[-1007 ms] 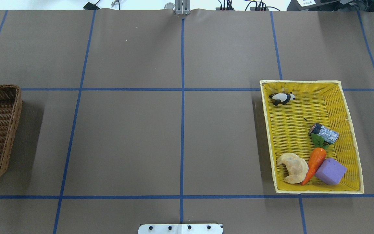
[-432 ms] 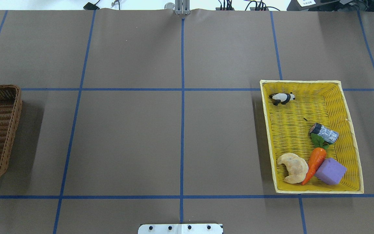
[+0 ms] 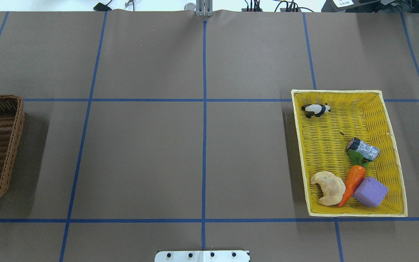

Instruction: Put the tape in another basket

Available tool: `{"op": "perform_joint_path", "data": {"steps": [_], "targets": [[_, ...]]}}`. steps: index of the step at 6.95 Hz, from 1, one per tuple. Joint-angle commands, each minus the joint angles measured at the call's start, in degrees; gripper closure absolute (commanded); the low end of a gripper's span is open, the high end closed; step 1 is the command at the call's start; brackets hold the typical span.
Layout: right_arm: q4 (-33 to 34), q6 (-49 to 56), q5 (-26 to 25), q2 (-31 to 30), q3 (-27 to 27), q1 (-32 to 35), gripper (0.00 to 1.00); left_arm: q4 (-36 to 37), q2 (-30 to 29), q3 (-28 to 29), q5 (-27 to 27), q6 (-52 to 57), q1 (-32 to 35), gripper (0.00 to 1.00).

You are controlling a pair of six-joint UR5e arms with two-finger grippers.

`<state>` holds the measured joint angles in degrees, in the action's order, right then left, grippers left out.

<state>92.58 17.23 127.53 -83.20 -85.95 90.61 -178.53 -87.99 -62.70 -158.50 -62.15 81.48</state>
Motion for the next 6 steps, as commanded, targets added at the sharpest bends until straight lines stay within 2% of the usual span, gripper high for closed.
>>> {"op": "perform_joint_path", "data": {"steps": [1, 3, 4, 5, 6], "targets": [[-0.03, 0.00, 0.09, -0.12, 0.00, 0.00, 0.00, -0.06, -0.95, -0.40, -0.49, 0.01, -0.01, 0.01], [-0.12, 0.00, 0.17, -0.29, 0.00, 0.00, 0.00, 0.46, -3.84, -4.16, 0.72, -0.52, 1.65, 0.01], [-0.12, -0.09, 0.17, -0.38, 0.00, 0.00, 0.00, 0.47, -4.72, -5.14, 4.04, 0.01, 4.36, 0.01], [-0.12, -0.09, 0.17, -0.38, 0.00, 0.00, 0.00, 0.38, -4.82, -6.63, 8.42, 0.36, 4.39, 0.01], [-0.12, -0.09, 0.17, -0.38, 0.00, 0.00, 0.00, 0.64, -4.82, -7.26, 12.47, 5.93, 4.30, 0.01]]}}
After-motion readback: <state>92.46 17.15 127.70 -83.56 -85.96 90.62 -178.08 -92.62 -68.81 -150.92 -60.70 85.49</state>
